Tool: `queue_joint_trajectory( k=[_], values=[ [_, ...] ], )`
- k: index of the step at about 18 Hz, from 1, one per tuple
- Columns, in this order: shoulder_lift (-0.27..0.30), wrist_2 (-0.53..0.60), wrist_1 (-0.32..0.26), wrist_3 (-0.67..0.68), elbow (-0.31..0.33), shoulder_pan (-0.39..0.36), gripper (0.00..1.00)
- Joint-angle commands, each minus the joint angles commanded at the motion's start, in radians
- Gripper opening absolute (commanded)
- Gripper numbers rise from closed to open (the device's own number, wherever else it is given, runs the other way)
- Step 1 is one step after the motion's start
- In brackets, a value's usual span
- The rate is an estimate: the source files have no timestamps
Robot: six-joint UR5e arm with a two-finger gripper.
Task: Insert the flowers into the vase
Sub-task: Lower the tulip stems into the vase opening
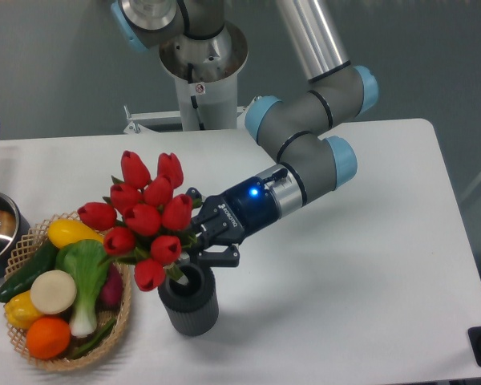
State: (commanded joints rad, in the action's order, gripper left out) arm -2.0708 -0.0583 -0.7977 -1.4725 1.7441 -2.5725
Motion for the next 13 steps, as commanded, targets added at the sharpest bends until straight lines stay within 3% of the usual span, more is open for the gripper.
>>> queue_joint_trajectory(
  k=[13],
  values=[
    [-0.041,0.002,0.000,-0.084,0.034,-0.017,0.26]
  ],
)
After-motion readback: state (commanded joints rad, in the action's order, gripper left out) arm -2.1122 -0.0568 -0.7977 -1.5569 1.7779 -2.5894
